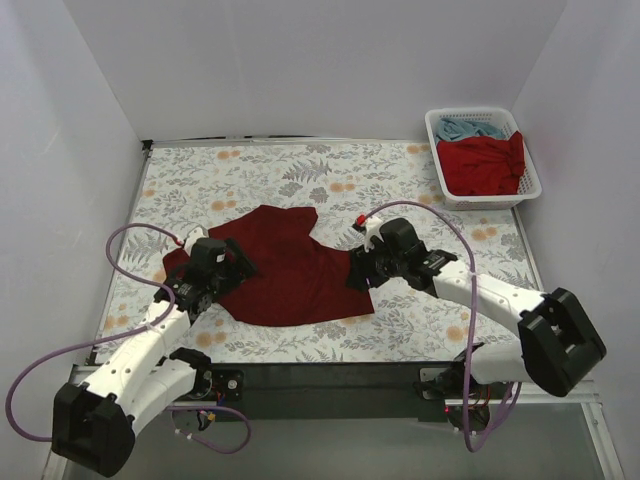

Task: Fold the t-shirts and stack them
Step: Flatten the tshirt out

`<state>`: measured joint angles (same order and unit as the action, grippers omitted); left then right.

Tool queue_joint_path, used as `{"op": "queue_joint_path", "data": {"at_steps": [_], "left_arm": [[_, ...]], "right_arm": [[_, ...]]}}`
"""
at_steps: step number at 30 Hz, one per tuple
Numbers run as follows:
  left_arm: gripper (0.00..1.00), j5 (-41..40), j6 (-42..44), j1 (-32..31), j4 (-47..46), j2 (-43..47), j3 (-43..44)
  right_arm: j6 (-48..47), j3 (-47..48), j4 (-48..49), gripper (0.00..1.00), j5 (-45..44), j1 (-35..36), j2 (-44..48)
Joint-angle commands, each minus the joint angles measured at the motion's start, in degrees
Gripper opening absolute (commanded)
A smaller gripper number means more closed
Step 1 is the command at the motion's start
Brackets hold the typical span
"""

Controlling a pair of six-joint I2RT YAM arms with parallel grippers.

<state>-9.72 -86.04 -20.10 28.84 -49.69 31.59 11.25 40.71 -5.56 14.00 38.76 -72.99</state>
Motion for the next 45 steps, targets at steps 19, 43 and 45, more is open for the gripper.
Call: {"op": "queue_joint_path", "data": {"at_steps": [19,43,45], "left_arm": [[0.68,-3.4,3.8,7.4,-3.5,-40.8,15.0],[0.83,-9.6,11.9,-0.5,0.3,-34.1,31.4],[0.83,-9.1,9.8,-1.3,4.9,-30.2,27.9]], "right_arm": [[-1.6,10.2,-17.2,0.60,12.3,6.7,-23.4],[5.8,18.5,-13.9,0.62,-0.4,21.9,-15.9],[6.4,14.0,-14.0,0.63,-5.0,19.3,-12.1]]}}
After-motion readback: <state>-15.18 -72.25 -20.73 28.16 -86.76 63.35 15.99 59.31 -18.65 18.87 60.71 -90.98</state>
